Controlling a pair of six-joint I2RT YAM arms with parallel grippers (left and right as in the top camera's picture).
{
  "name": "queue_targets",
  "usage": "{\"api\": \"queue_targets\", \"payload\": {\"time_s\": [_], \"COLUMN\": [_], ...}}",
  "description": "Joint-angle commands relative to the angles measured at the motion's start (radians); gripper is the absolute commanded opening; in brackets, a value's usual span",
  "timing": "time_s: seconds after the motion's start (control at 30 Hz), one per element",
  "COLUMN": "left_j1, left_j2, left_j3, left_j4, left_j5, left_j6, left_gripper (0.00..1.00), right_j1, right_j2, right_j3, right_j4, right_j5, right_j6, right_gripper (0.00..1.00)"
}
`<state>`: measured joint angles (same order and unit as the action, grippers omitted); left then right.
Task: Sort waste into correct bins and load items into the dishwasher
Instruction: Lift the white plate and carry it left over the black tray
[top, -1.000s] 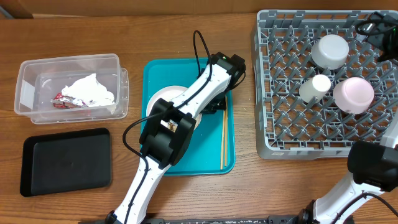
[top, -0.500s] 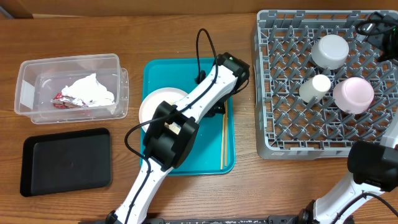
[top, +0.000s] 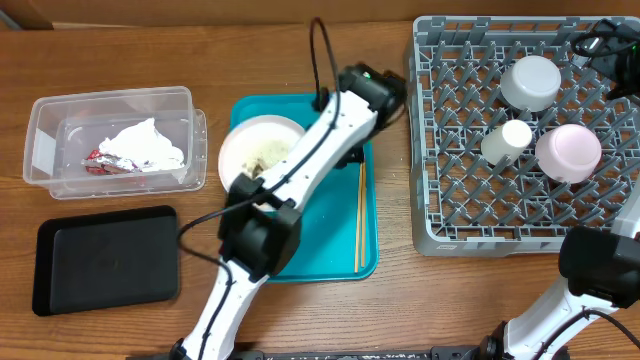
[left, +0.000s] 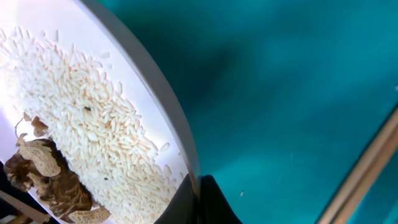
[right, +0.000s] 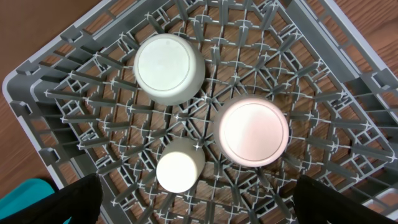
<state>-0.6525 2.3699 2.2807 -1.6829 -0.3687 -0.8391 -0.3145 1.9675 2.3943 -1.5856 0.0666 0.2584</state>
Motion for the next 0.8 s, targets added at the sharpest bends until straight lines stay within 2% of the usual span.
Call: {"api": "queue_targets", "payload": {"time_s": [0.0,0.2,0.53,0.77], "left_j1": [0.063,0.2,0.422,0.529], "left_j2": [-0.144,-0.227,-0.261,-0.261], "left_j3": [0.029,0.027,0.021,-0.015], "left_j4": [-0.008,-0.008,-0.007,-0.008], "left_j5": [-0.061,-0.042,0.142,0.132], "left_j6": [0.021,0.075,0.163,0.162], "left_gripper": [0.04,0.04,0.04,0.04], "right_j1": [-0.001,-0.001,-0.001,-0.001], "right_j2": [0.0,0.0,0.0,0.0], "right_j3": [0.001,0.002,0.002,0.001], "right_j4": [0.005,0.005,0.005,0.005], "right_j5": [-0.001,-0.001,-0.001,-0.001], "right_j6": [0.004,0.004,0.004,0.004], "right_gripper": [1.0,1.0,1.0,1.0]}}
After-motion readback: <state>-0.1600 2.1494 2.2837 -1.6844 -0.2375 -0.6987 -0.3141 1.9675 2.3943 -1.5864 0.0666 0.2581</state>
